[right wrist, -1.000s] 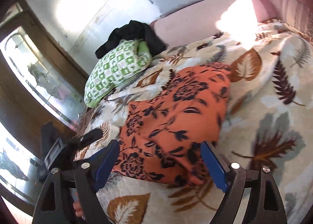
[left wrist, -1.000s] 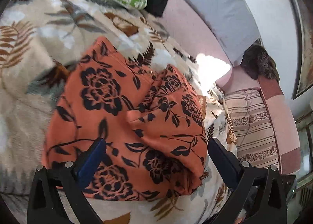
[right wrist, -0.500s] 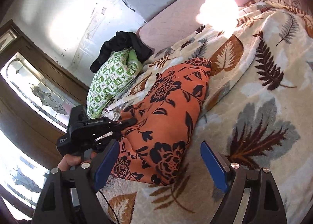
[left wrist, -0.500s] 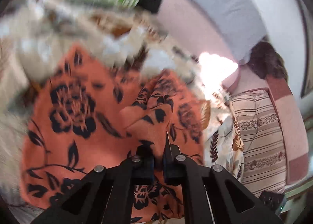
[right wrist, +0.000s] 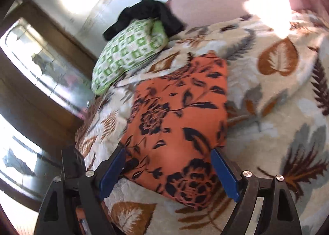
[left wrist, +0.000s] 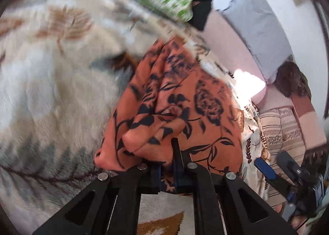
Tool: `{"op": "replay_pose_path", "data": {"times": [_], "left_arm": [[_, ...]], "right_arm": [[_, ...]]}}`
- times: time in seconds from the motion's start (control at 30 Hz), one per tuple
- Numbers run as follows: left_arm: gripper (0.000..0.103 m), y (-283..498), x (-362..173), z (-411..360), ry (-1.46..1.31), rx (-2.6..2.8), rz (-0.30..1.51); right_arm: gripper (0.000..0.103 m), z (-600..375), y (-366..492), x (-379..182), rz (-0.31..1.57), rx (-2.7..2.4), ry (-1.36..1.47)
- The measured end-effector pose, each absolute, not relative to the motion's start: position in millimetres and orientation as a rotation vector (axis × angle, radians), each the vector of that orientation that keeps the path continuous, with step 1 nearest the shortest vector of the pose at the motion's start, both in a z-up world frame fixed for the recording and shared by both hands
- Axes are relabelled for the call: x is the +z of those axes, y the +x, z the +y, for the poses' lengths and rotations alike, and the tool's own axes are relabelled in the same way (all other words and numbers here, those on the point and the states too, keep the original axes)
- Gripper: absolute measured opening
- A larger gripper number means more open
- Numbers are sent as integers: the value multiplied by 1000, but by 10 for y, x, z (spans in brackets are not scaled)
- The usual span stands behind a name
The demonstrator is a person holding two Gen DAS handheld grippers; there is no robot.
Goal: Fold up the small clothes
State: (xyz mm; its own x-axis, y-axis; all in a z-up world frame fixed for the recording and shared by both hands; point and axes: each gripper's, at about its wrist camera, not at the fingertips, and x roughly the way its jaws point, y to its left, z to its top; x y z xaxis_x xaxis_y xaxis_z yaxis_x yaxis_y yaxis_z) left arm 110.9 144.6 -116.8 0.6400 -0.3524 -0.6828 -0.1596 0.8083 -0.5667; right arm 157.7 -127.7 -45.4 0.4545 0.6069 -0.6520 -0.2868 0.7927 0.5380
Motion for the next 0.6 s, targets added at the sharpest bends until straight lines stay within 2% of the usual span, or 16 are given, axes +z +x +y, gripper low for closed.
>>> {"op": "replay_pose_path", "data": {"times": [0.13, 0.23, 0.4, 0.47, 0.5, 0.6], "left_arm": [[9, 1040, -1032, 1356, -516, -84, 833], [9, 1093, -1283, 1548, -614, -54, 943], [8, 847, -548, 1260, -334, -51, 701], [8, 766, -419, 1203, -256, -32, 637], [8, 786, -499, 1215, -252, -15, 655], [8, 950, -1126, 1465, -360, 66, 865]], "right_arm": [[87, -1146, 1657, -597, 996, 512, 357], [87, -1101, 1664, -704, 1024, 503, 348], [87, -1074, 1625, -702, 1019, 504, 317], [87, -1095, 1640, -717, 1024, 503, 340], [87, -1094, 1645, -724, 1024, 504, 344], [87, -1061, 1642, -749, 1036, 521, 335]]}}
